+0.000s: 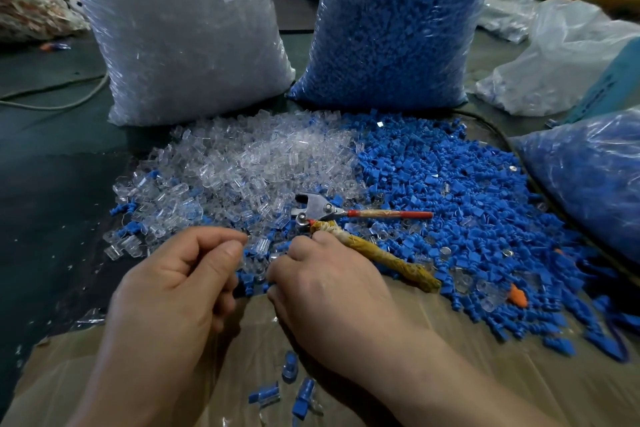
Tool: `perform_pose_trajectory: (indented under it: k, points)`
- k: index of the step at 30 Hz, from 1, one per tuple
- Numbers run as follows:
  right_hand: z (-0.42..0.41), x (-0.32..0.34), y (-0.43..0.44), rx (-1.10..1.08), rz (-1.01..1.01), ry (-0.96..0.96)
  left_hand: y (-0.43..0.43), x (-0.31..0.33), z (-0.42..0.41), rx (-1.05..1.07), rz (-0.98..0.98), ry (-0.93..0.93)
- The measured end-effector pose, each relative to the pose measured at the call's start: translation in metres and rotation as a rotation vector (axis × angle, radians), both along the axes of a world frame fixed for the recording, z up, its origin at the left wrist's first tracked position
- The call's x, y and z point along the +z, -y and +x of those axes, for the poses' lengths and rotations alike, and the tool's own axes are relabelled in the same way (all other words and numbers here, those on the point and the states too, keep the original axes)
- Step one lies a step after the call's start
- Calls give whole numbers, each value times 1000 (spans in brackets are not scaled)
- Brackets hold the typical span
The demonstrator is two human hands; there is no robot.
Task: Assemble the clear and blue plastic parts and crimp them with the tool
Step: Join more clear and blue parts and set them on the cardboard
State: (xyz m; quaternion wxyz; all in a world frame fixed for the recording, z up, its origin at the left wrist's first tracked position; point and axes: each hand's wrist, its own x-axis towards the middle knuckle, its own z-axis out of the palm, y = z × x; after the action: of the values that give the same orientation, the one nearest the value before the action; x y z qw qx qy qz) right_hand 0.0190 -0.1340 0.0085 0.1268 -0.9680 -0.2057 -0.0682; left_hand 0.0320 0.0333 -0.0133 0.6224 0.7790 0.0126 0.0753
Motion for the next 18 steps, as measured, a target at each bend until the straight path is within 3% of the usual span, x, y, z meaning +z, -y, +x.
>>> perform_pose_trajectory:
  k: [5,10,18]
  points:
    - [0,0,1,66,-39,43,3,4,0,-60,-82,-72]
    - [0,2,4,146,-14,10,4,-8,4,-36,-15,-95]
    - [-1,0,1,91,10,12,5,-3,0,29,126,-74]
